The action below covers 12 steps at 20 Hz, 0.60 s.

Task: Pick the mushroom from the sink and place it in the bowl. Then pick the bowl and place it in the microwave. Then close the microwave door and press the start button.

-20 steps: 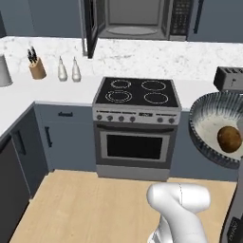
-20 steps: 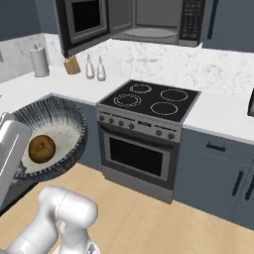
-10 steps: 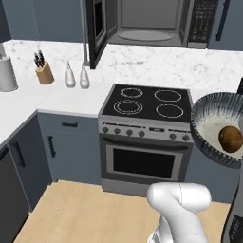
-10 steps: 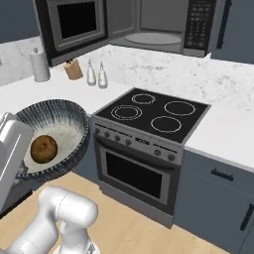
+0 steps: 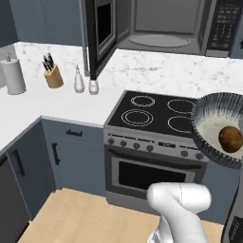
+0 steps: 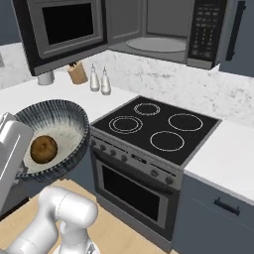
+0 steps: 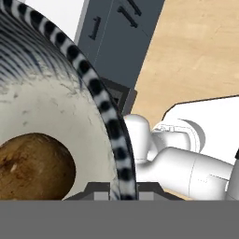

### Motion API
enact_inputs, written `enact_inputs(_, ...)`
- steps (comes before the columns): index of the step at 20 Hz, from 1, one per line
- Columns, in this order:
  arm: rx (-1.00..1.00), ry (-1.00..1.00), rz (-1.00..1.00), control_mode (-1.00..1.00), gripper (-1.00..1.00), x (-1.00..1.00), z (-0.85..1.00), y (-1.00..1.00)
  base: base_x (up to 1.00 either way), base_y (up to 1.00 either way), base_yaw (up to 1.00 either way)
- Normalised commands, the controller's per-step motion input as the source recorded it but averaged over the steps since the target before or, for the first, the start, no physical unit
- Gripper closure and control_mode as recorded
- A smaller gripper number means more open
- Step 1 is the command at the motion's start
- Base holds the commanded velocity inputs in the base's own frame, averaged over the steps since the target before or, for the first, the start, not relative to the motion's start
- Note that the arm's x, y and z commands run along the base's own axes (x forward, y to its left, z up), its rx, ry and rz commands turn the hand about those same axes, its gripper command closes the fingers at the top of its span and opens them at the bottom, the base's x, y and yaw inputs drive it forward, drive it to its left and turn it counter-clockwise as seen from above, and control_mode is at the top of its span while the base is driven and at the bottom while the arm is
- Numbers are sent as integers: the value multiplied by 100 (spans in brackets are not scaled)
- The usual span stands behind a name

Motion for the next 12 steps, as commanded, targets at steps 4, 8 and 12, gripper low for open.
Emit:
enact_inputs(4, 0, 0, 0, 100, 100, 0, 0, 0, 66, -21, 24)
enact_inputs(8, 0, 0, 0, 100, 100, 0, 0, 0, 72, -5, 19)
enact_inputs(12, 0, 0, 0, 100, 100, 0, 0, 0, 64, -4, 16)
